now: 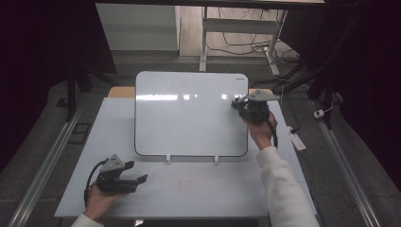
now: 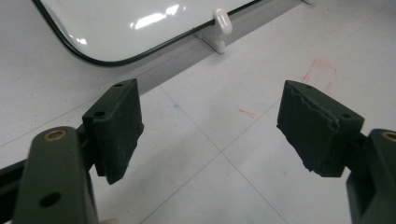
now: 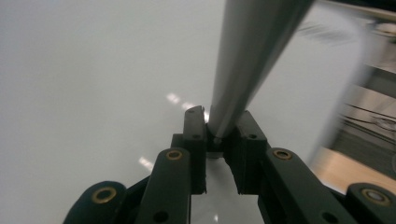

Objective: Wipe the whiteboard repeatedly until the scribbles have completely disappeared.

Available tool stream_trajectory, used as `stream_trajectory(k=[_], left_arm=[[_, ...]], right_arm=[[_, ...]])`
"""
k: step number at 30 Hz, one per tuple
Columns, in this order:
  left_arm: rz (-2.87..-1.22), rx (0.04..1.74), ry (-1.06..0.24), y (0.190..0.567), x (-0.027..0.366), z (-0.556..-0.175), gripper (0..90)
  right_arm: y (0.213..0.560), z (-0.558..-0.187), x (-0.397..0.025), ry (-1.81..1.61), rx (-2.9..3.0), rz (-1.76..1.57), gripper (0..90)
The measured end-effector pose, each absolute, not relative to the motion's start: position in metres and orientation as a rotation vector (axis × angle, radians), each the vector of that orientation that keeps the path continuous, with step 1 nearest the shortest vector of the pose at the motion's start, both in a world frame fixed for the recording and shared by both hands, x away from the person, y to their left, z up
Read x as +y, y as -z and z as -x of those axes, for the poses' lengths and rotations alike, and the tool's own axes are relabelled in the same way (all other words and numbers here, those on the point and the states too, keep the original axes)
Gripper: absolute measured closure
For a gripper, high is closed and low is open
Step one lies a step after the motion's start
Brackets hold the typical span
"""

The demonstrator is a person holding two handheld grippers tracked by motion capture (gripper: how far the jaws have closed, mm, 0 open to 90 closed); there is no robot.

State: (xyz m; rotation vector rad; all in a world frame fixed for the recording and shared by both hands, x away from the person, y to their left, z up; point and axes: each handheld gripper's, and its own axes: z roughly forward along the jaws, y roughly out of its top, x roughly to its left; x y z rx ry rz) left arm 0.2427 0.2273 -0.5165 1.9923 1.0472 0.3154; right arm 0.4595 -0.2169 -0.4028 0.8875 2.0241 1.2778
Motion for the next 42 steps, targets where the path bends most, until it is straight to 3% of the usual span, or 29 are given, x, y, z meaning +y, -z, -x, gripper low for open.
stream_trajectory(k=[2, 8, 15, 22, 28, 34, 42], left_arm=[[-1.991, 1.044, -0.317, 0.516, 0.228, -0.242, 23.2], [-1.987, 1.051, -0.311, 0.517, 0.23, -0.243, 23.3], [-1.987, 1.046, -0.318, 0.516, 0.229, -0.242, 23.3], [-1.979, 1.058, -0.312, 0.517, 0.232, -0.242, 23.3], [-1.984, 1.054, -0.315, 0.516, 0.23, -0.242, 23.2], [-1.983, 1.061, -0.311, 0.518, 0.231, -0.243, 23.2], [-1.987, 1.052, -0.315, 0.516, 0.229, -0.242, 23.1]], right_arm=[[0.399, -0.466, -0.224, -1.324, 2.003, -0.949, 77.7], [0.417, -0.442, -0.201, -1.214, 2.231, -0.734, 77.7], [0.392, -0.47, -0.229, -1.247, 2.042, -0.892, 77.7], [0.412, -0.446, -0.224, -1.189, 2.217, -0.743, 77.8], [0.398, -0.464, -0.232, -1.234, 2.109, -0.825, 77.7], [0.421, -0.436, -0.214, -1.171, 2.247, -0.671, 77.8], [0.41, -0.446, -0.234, -1.189, 2.122, -0.796, 77.7]])
